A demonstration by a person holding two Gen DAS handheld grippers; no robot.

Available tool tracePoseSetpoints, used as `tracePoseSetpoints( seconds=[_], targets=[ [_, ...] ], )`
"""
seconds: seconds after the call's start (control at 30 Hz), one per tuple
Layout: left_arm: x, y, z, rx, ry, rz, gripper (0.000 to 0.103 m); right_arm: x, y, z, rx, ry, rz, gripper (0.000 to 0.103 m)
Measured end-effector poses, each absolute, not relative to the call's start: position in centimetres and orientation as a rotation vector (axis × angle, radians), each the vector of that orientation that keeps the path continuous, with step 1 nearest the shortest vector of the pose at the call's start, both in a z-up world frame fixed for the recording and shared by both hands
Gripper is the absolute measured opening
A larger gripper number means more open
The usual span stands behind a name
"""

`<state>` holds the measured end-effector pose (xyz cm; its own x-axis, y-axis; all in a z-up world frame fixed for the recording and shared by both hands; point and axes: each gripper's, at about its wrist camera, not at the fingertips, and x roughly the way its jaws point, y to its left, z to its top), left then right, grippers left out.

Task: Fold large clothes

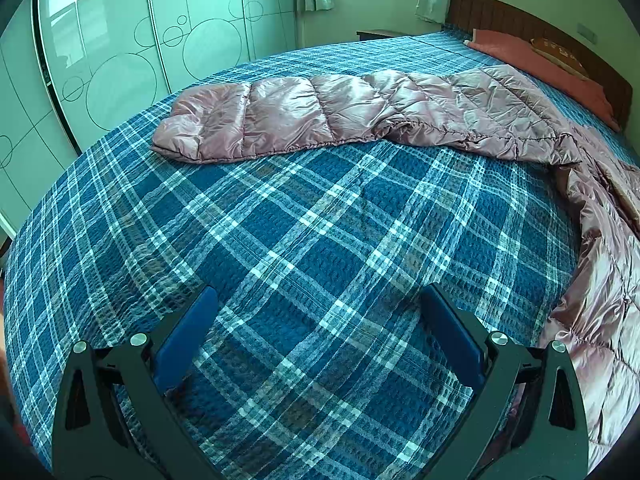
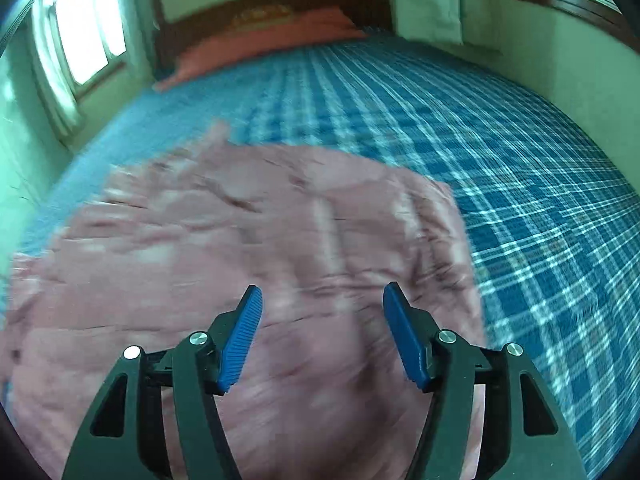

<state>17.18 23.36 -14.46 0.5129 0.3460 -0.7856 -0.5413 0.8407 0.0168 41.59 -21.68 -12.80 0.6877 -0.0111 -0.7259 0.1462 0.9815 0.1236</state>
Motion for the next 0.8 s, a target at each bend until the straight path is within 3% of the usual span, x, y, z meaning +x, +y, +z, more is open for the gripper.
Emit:
tracePoseSetpoints(
  seconds=[0.2, 0.53, 0.8],
  targets=[
    [17.1, 23.4, -14.5, -0.247, 0.883, 0.538, 0.101, 40.5, -18.5, -17.1, 0.099, 0.850, -0.092, 0.065],
    [16.8, 24.2, -14.3, -0.296, 0.893, 0.508, 0.101, 40.3, -18.3, -17.1, 0.089, 0.821, -0.081, 0.070],
    [15.8, 31.2, -12.9, -0.531, 0.772, 0.500, 0.101, 39.9, -18.4, -17.2, 0.090, 0.813, -0.072, 0.072]
  ],
)
